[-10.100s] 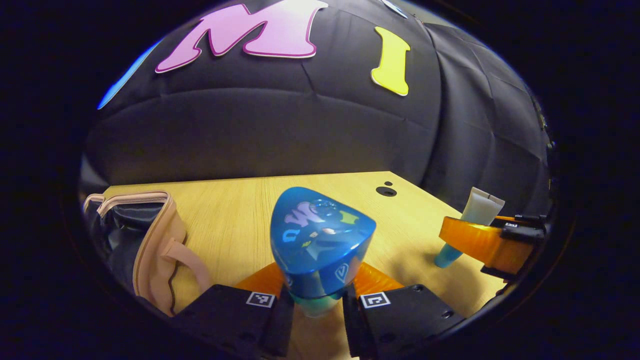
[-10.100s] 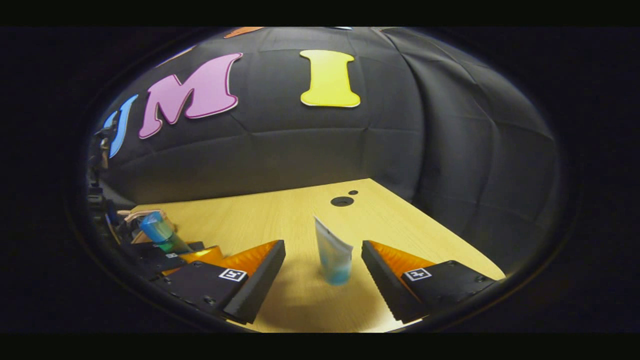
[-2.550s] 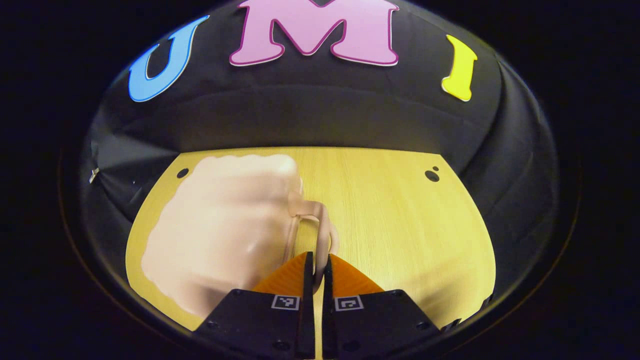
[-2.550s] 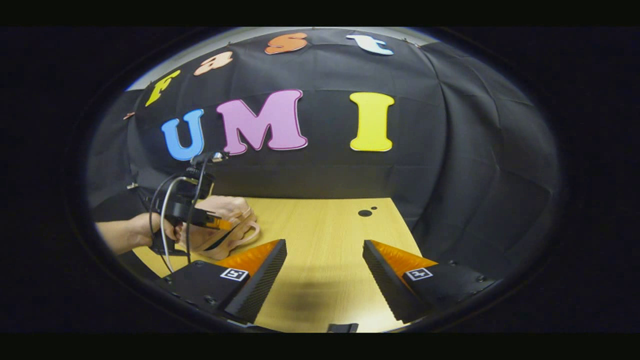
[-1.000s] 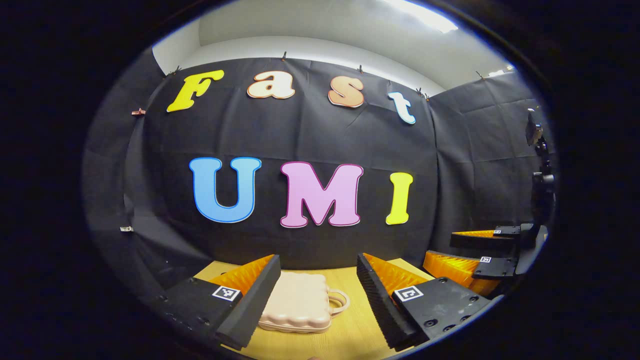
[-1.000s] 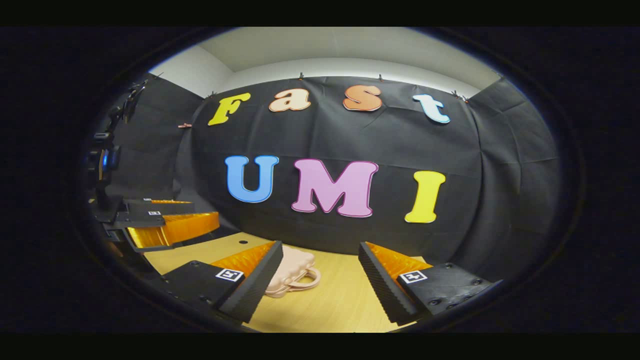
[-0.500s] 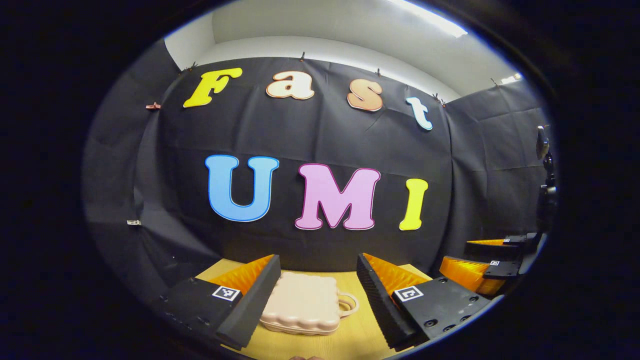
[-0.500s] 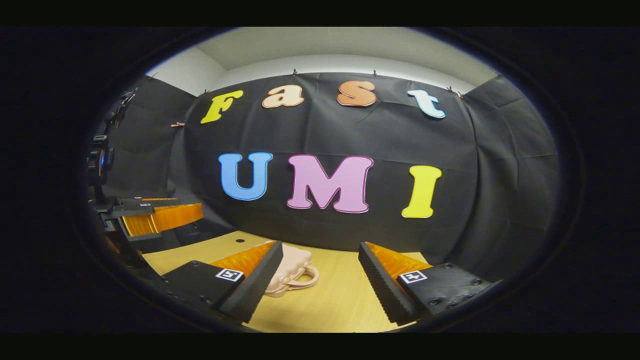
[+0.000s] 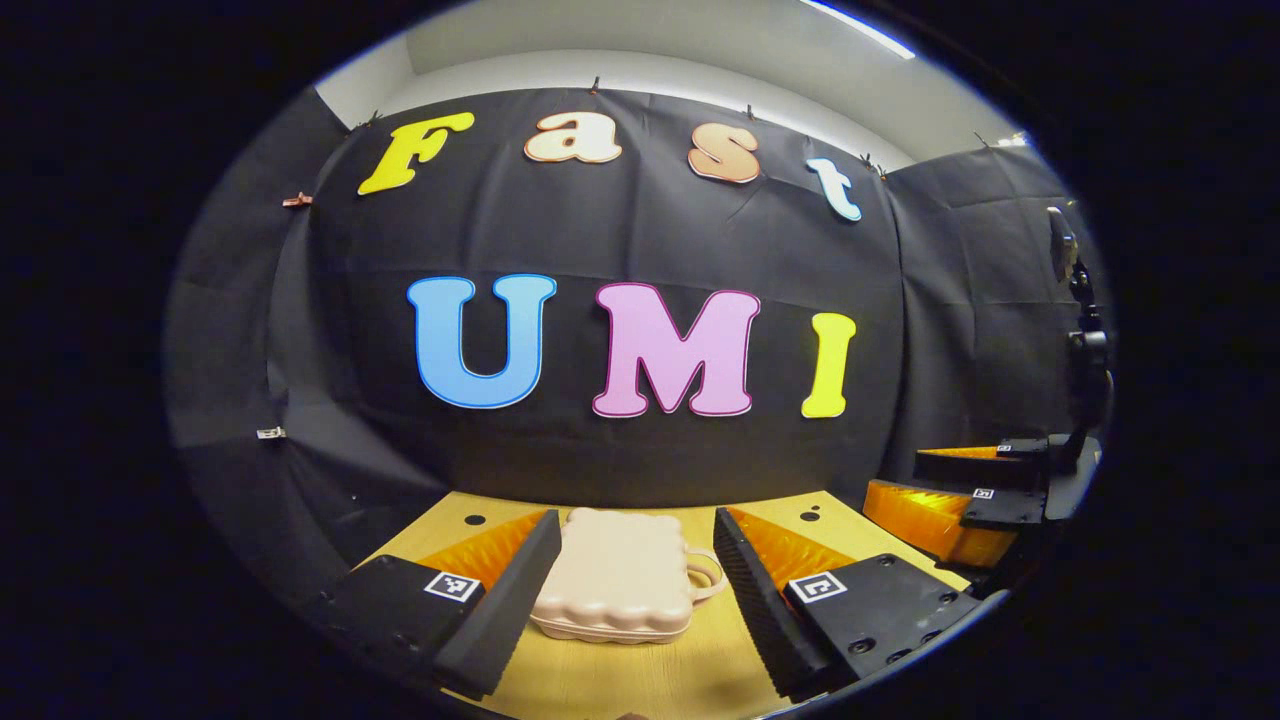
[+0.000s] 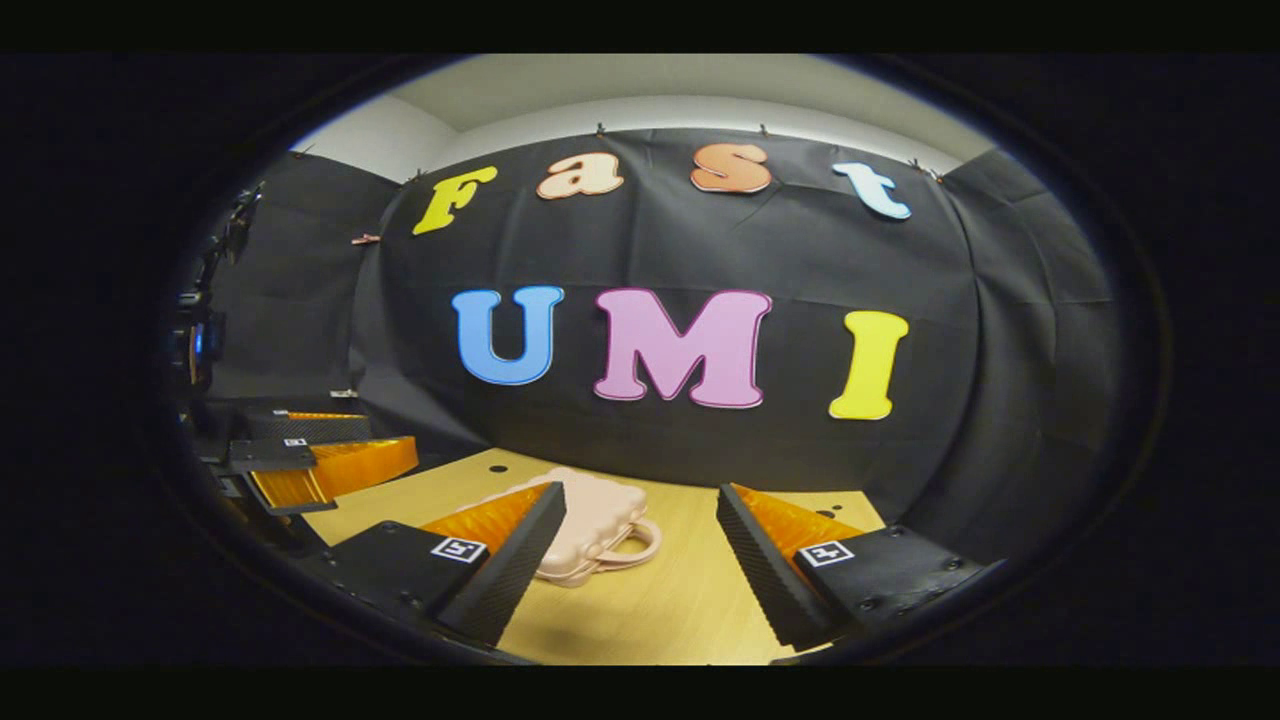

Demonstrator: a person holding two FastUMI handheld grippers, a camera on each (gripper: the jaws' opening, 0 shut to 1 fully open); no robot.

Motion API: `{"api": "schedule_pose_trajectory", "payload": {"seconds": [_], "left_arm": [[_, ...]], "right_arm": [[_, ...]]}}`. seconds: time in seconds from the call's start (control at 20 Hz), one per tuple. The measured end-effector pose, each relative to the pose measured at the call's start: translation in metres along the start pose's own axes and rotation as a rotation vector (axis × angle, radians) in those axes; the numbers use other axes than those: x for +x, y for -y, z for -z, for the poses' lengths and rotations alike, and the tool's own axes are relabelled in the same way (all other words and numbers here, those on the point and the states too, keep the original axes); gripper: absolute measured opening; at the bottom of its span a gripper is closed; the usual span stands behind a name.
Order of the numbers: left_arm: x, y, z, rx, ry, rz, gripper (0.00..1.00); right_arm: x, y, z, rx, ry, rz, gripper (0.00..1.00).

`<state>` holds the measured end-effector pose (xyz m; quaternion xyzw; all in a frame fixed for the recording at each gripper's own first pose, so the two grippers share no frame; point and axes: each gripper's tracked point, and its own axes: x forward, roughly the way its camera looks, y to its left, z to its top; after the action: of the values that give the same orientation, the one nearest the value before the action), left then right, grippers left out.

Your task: First open the suitcase, pack the skin care products into it, and then close the suitcase.

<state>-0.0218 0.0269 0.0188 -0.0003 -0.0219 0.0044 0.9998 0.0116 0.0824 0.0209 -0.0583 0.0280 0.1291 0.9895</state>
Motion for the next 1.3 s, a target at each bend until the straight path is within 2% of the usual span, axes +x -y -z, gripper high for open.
{"api": "schedule_pose_trajectory", "payload": {"seconds": [0.3,0.5,0.75,0.85,0.95,1.0,1.05,1.3], "left_arm": [[0.009,0.004,0.013,0.016,-0.021,-0.004,0.96],[0.018,0.011,0.043,0.025,-0.107,0.022,0.96],[0.032,0.016,0.046,0.028,-0.115,0.056,0.96],[0.039,0.014,0.049,-0.019,-0.127,0.058,0.96],[0.047,0.016,0.054,-0.124,-0.146,0.068,0.96],[0.050,0.013,0.056,-0.161,-0.153,0.065,0.96],[0.053,0.007,0.060,-0.182,-0.163,0.055,0.96],[0.054,-0.009,0.068,-0.167,-0.185,0.050,0.96]], "right_arm": [[-0.001,0.015,0.009,0.005,-0.017,0.040,0.96],[-0.007,0.033,0.025,0.013,-0.052,0.089,0.97],[-0.012,0.053,0.035,0.047,-0.085,0.162,0.96],[-0.013,0.053,0.038,0.040,-0.097,0.170,0.96],[-0.012,0.052,0.037,0.035,-0.094,0.178,0.96],[-0.011,0.053,0.038,0.027,-0.091,0.182,0.92],[-0.011,0.054,0.038,0.019,-0.090,0.192,0.96],[-0.006,0.051,0.034,0.034,-0.062,0.196,0.97]]}}
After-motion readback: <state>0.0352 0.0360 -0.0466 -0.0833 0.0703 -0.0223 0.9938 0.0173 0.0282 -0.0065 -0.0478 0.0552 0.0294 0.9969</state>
